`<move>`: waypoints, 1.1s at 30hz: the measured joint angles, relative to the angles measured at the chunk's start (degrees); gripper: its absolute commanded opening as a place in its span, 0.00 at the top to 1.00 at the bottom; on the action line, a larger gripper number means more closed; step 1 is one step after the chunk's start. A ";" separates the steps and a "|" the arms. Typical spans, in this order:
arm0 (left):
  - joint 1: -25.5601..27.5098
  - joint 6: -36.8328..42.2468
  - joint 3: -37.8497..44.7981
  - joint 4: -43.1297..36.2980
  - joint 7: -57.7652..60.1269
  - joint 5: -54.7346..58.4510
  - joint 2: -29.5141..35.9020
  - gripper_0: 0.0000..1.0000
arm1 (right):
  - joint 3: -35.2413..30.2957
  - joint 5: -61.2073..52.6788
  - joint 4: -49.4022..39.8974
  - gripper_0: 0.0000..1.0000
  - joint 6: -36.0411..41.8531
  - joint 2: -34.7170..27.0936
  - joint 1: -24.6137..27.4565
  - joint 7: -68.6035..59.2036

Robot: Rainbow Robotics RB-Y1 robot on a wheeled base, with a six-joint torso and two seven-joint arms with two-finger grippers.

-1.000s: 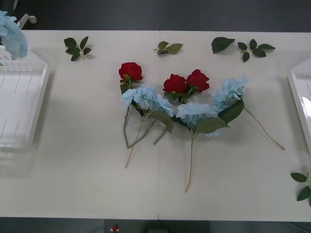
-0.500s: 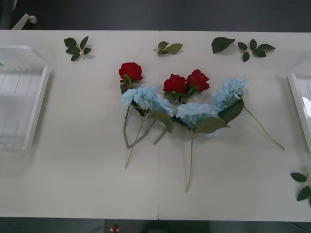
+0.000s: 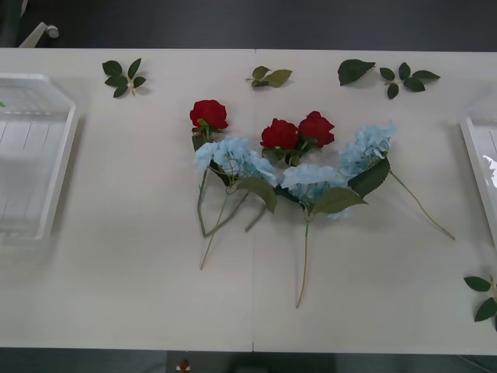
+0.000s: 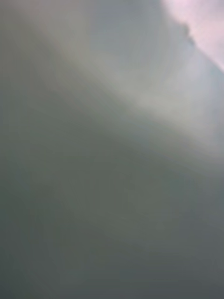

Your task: Put the red flowers into the right box and the blue flowers into the left box

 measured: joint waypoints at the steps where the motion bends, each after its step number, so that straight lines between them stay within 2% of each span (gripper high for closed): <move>1: 0.00 0.00 -0.04 0.00 0.00 -0.19 0.00 0.98 | 0.73 0.48 0.00 1.00 -0.49 0.00 0.00 -0.57; 2: 0.00 0.00 -0.09 0.00 0.00 -0.45 0.00 0.95 | 1.29 0.96 0.00 0.99 -0.91 0.00 0.00 -1.47; 3: 0.00 0.00 -0.17 0.00 0.00 -0.63 0.00 0.82 | 1.74 1.33 0.00 0.90 -1.19 0.01 0.00 -2.48; 6: 0.00 0.00 -1.02 0.04 0.00 -0.67 0.00 0.44 | 2.16 2.59 0.00 0.44 -1.26 0.11 0.00 -4.27; 8: 0.00 0.00 -1.79 0.06 0.00 -0.66 0.00 0.24 | 2.07 3.06 0.00 0.12 -1.26 0.18 0.00 -4.42; 9: 0.00 0.00 -2.04 0.06 0.00 -0.65 0.00 0.20 | 2.00 3.07 0.00 0.03 -1.26 0.18 0.00 -4.43; 10: 0.00 0.00 -2.19 0.06 0.00 -0.59 0.00 0.17 | 1.92 3.07 0.00 0.00 -1.26 0.19 0.00 -4.47; 13: 0.00 0.00 -2.22 0.04 0.00 0.81 0.00 0.05 | 1.88 3.07 0.00 0.00 -1.26 0.20 0.00 -4.69; 15: -0.01 0.41 -2.22 -0.39 0.00 3.13 0.00 0.00 | 1.88 3.07 0.00 0.00 -1.26 0.21 0.00 -4.71; 23: -2.40 14.33 -2.44 -12.15 -0.09 10.86 0.00 0.00 | 1.88 -0.96 -0.78 0.00 0.06 1.11 -0.03 -4.89; 27: -6.89 16.94 -6.43 -16.55 -0.09 13.80 -0.01 0.00 | 1.88 -6.41 -4.29 0.00 3.23 1.23 -0.03 -4.94; 33: -16.90 17.69 -19.37 -15.41 -0.06 14.34 -1.15 0.00 | 1.76 -15.14 -10.48 0.00 5.71 1.22 0.02 -6.56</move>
